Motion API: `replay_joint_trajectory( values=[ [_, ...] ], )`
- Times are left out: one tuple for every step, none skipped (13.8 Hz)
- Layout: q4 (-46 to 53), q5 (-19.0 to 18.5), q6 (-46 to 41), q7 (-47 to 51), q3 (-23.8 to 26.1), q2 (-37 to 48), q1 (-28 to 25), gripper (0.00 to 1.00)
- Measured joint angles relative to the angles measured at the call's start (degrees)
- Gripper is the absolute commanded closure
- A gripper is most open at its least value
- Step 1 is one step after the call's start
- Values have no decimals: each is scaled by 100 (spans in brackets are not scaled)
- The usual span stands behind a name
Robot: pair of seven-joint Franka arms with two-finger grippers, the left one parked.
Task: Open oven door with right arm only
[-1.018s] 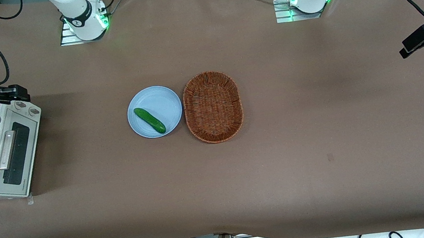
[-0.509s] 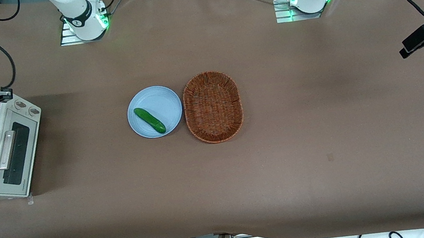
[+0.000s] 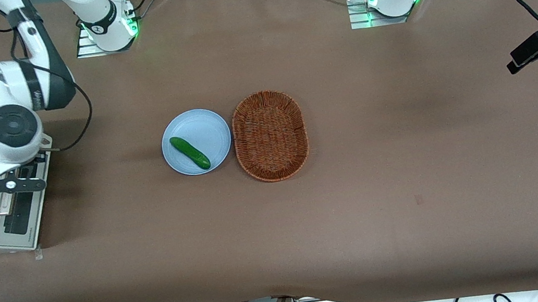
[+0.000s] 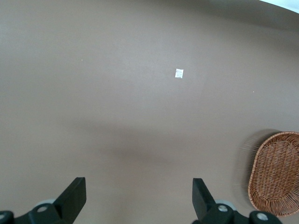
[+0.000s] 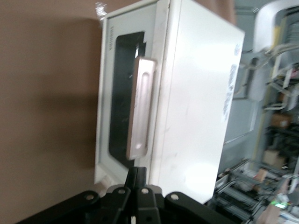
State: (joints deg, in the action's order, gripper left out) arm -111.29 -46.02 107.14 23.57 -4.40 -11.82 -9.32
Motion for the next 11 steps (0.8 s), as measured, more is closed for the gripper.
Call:
replay_joint_trajectory(
  values=[
    [-87, -334, 139, 117, -24, -53, 12, 100],
    [-105, -573, 209, 203, -36, -96, 22, 100],
    [-107, -779, 255, 375, -41, -144, 24, 100],
    [-112, -984, 313, 616, -51, -240, 27, 100],
    [-114, -1188, 447, 894, -90, -394, 29, 100],
    [-112, -1332, 622, 1109, -152, -558, 33, 100],
    [-104, -1416, 802, 1237, -219, -692, 41, 100],
    [-84, -1454, 959, 1279, -278, -782, 54, 100],
    [-57, -1460, 1056, 1281, -313, -832, 75, 100],
    [-33, -1461, 1111, 1281, -331, -858, 94, 100],
    [-19, -1461, 1144, 1281, -347, -864, 104, 100]
  ],
)
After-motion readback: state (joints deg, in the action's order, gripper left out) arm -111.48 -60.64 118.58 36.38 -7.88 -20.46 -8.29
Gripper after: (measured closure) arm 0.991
